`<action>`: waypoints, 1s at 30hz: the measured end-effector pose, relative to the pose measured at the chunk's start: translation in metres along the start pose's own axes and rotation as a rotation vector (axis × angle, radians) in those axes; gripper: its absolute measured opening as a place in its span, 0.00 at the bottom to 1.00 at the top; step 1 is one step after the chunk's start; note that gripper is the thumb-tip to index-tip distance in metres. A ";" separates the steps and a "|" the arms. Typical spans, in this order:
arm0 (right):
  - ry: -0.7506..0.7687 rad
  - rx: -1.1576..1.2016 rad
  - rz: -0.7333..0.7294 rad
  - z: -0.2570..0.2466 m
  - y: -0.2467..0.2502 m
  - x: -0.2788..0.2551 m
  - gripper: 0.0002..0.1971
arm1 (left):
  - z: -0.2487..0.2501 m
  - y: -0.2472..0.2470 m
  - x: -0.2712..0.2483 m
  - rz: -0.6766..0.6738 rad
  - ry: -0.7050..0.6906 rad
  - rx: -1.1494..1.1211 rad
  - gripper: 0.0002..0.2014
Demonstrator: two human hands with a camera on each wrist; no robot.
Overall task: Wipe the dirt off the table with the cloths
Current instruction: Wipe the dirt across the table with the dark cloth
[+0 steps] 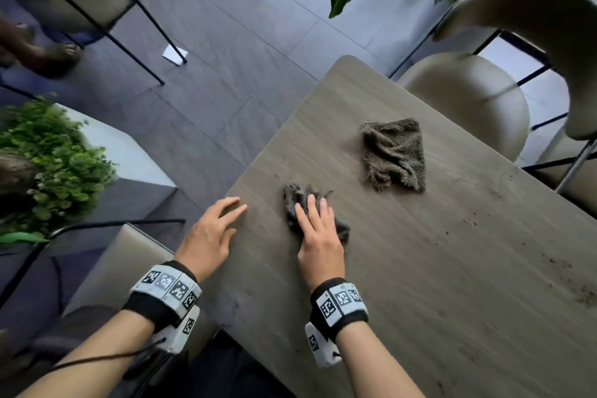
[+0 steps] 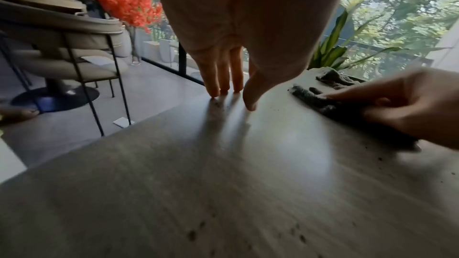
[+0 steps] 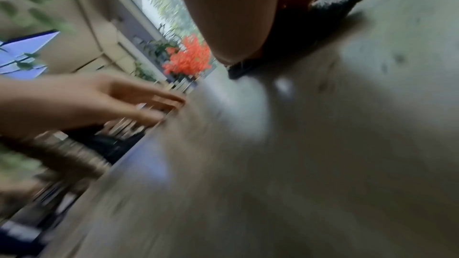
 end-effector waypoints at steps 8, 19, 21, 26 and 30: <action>0.100 0.050 0.013 -0.016 0.014 -0.012 0.32 | 0.005 0.010 0.006 0.065 -0.013 0.008 0.23; -0.051 -0.027 0.031 -0.006 0.038 0.120 0.31 | 0.002 0.014 0.010 0.092 0.038 0.044 0.18; 0.073 -0.047 0.024 -0.034 0.010 0.092 0.31 | 0.003 0.015 0.010 0.097 0.058 0.043 0.21; 0.188 -0.075 -0.086 -0.064 -0.032 0.023 0.32 | 0.009 0.016 0.002 0.142 0.081 0.045 0.14; 0.288 -0.128 -0.129 -0.071 -0.028 -0.001 0.30 | 0.004 0.014 -0.008 0.157 0.093 0.033 0.11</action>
Point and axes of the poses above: each hand's wrist, its own x-axis towards the middle knuckle, its own y-axis out of the back of the hand, z = x × y, the point moved 7 cm from there along x, towards the middle knuckle, and after that the axes turned 15 degrees about -z, right-handed, at the moved point
